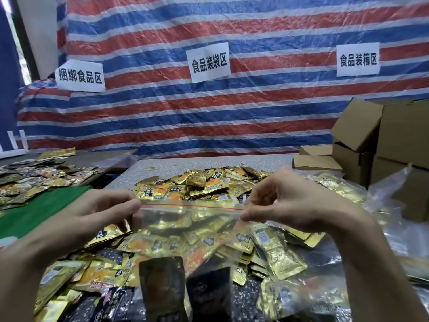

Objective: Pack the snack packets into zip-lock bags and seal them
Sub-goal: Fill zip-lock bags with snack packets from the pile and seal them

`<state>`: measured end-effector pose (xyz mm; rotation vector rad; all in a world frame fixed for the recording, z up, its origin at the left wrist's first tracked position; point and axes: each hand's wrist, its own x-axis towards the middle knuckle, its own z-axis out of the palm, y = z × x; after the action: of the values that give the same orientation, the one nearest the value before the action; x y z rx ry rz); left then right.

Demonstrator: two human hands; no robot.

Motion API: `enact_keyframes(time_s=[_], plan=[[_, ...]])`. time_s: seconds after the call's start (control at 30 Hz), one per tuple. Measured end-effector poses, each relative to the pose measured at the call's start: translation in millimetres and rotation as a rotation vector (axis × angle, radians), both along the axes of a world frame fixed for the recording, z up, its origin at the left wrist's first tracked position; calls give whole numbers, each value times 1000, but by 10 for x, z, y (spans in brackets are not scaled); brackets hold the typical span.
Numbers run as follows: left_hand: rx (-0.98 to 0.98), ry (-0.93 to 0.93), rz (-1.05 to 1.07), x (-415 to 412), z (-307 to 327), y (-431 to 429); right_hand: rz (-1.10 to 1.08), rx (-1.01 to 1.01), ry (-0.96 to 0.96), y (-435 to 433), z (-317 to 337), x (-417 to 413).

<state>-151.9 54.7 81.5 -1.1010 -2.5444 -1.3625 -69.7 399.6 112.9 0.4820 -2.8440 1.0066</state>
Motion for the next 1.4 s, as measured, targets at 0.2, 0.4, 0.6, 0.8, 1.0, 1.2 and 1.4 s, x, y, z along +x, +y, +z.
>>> enact_keyframes(time_s=[0.2,0.4,0.6,0.8,1.0,1.2,1.4], plan=[[-212,-459,-116,-119,-239,239,13,-67,55,66,29,27],[-483,-441,-77,-147,-569,645,20,-24,79,88,22,29],[-220,-551,-50,-177,-848,854,-23,-25,148,-22,-36,-73],[174,-551,225,-296,-676,791,-67,-129,215,102,-3,-65],[283,-479,412,-377,-321,1186,18,24,-101,214,-33,-19],[451,-47,357,-554,335,2087,-94,-55,-215,388,-29,-21],[205,227,221,-454,170,3070,-242,-275,-113,588,-23,16]])
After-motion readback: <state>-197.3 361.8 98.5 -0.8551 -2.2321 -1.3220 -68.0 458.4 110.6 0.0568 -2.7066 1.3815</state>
